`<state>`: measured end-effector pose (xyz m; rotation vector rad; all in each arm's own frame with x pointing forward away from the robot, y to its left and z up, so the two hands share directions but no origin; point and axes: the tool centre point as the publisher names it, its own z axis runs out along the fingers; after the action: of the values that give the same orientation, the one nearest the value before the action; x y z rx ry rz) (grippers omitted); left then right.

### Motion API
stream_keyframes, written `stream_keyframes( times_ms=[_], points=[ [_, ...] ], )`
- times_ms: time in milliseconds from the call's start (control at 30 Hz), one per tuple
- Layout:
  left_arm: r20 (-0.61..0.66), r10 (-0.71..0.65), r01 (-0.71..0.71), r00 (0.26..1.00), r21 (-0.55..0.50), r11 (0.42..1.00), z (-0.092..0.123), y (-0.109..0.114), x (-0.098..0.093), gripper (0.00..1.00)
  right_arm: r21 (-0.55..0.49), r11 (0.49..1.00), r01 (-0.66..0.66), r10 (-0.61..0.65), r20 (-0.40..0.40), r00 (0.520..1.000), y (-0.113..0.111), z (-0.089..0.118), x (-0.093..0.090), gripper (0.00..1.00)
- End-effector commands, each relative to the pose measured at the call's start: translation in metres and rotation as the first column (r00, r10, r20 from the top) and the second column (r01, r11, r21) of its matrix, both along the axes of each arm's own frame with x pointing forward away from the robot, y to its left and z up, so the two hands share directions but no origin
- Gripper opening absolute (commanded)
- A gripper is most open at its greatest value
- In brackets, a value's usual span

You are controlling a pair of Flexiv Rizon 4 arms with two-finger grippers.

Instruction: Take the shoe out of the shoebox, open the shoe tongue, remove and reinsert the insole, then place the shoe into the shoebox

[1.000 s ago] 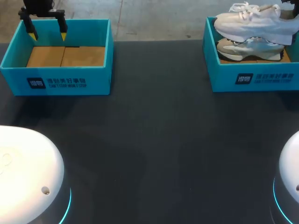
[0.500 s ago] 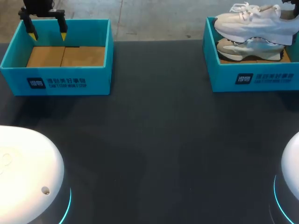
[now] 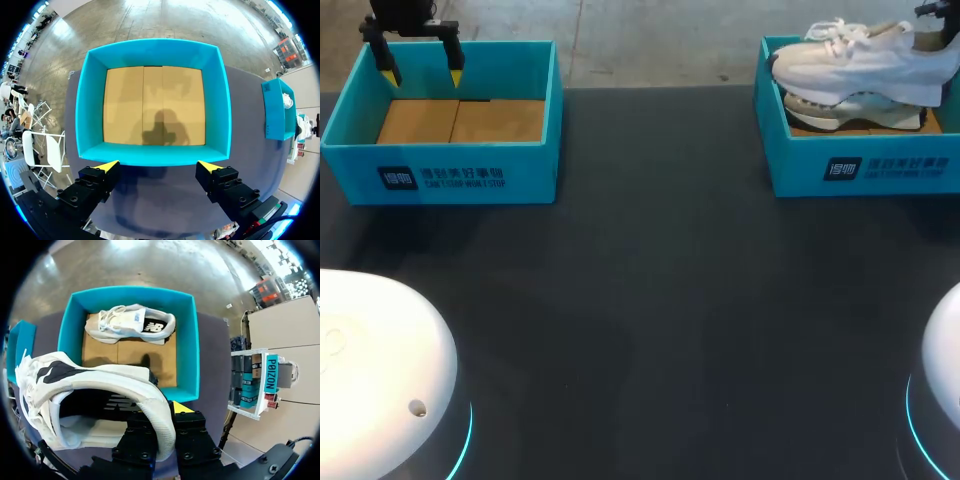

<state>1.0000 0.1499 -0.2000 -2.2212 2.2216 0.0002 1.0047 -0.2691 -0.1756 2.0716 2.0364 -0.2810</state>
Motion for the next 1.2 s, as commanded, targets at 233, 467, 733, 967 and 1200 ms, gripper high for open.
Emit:
stream_keyframes(
  times_ms=[233,467,733,967,1200],
  points=[
    [0.000,0.000,0.000,1.000,0.000,1.000,0.000,0.000,0.000,1.00,-0.026,0.999,0.018,-0.017,0.037,0.999,0.057,0.015,-0.045,0.00],
    [0.000,0.000,0.000,1.000,0.000,1.000,0.000,0.000,0.000,1.00,-0.023,0.999,0.032,-0.031,0.044,0.999,0.097,0.020,-0.072,0.00],
    [0.000,0.000,0.000,1.000,0.000,1.000,0.000,0.000,0.000,1.00,-0.030,0.999,0.044,-0.043,0.035,0.998,0.146,0.024,-0.097,0.00],
    [0.000,0.000,0.000,1.000,0.000,1.000,0.000,0.000,0.000,1.00,-0.047,0.997,0.067,-0.065,0.033,0.997,0.193,0.027,-0.119,0.00],
    [0.000,0.000,0.000,1.000,0.000,1.000,0.000,0.000,0.000,1.00,-0.056,0.996,0.063,-0.061,0.033,0.998,0.237,0.024,-0.151,0.00]
  ],
)
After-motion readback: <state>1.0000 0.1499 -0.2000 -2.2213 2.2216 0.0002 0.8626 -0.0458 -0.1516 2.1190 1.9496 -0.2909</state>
